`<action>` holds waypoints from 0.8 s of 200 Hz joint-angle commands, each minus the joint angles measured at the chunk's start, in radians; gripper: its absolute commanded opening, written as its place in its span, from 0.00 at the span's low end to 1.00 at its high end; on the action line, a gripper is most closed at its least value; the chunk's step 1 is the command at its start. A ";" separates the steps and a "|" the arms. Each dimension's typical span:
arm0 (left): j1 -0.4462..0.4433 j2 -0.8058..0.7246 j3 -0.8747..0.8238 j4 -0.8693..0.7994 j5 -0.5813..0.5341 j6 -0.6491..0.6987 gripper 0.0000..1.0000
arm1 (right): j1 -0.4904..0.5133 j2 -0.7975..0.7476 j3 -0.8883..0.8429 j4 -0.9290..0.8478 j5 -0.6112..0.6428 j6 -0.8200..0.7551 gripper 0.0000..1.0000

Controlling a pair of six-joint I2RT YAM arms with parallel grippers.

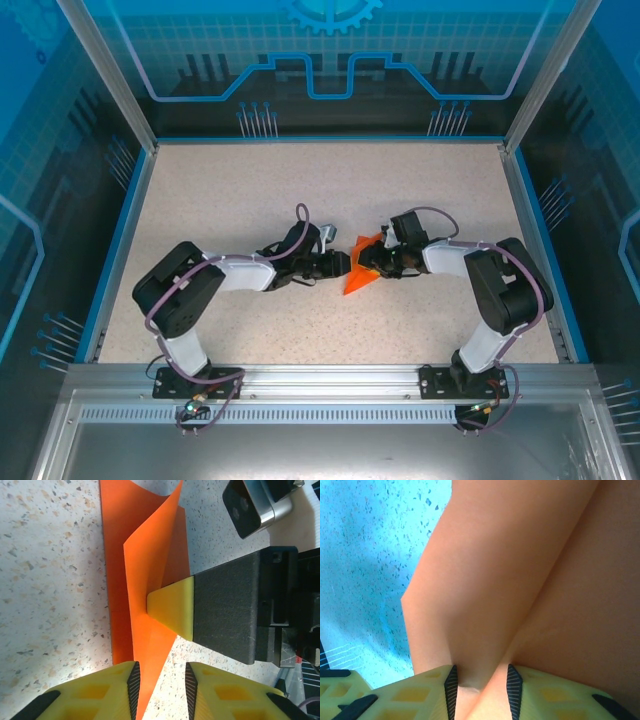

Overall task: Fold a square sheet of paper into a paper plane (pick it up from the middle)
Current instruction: Fourth fold the wing at the center of the table.

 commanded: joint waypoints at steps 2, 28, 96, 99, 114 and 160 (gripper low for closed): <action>-0.007 0.036 0.013 0.060 0.032 -0.049 0.30 | -0.002 0.047 -0.005 -0.110 0.086 0.001 0.34; -0.015 0.077 0.035 0.083 0.055 -0.071 0.27 | -0.002 0.049 -0.004 -0.118 0.094 0.003 0.31; -0.026 0.100 0.047 0.061 0.038 -0.071 0.21 | -0.002 0.055 0.001 -0.137 0.103 0.007 0.25; -0.027 0.100 0.046 0.062 0.036 -0.072 0.21 | -0.002 0.056 0.002 -0.138 0.104 0.007 0.25; -0.026 0.089 0.039 0.070 0.028 -0.071 0.21 | -0.002 0.060 0.005 -0.144 0.105 0.006 0.25; -0.027 0.038 0.014 0.102 0.014 -0.085 0.22 | -0.002 0.067 0.014 -0.160 0.110 0.013 0.27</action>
